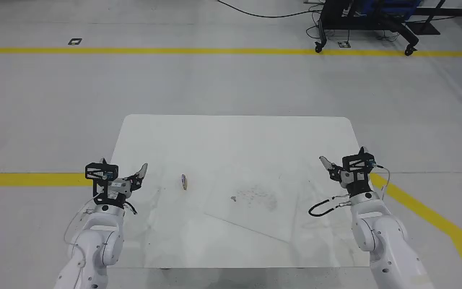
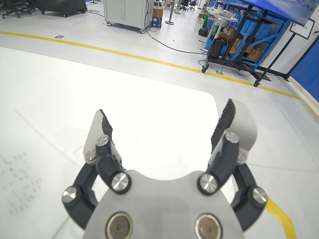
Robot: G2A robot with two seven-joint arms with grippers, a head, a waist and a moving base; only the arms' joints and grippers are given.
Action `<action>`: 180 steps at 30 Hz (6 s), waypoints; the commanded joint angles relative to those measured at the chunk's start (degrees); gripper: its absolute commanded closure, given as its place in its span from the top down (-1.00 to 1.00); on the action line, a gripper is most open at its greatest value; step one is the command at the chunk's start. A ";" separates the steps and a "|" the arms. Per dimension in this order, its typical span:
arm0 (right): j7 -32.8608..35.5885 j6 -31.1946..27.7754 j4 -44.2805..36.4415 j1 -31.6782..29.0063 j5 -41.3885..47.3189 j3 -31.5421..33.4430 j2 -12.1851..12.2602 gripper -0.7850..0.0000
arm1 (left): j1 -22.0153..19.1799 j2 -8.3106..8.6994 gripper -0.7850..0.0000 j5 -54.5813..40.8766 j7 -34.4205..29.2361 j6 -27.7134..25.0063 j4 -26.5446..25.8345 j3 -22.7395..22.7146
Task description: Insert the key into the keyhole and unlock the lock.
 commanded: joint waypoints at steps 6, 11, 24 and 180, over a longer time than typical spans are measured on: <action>0.00 0.00 0.00 0.00 0.00 0.00 0.00 1.00 | 0.00 0.00 1.00 0.00 0.00 0.00 0.00 0.00; 0.06 -0.70 -0.23 0.06 -0.09 -0.51 -0.01 1.00 | 0.00 0.00 1.00 0.00 0.00 0.00 0.00 0.00; 6.73 -17.47 5.66 11.80 -1.82 -17.01 -1.16 1.00 | 0.00 0.00 1.00 0.00 0.00 0.00 0.00 0.00; 11.90 -49.03 9.79 27.18 -11.02 -32.68 0.34 -1.00 | -16.98 -2.97 1.00 33.25 -19.83 -6.34 -1.55 29.91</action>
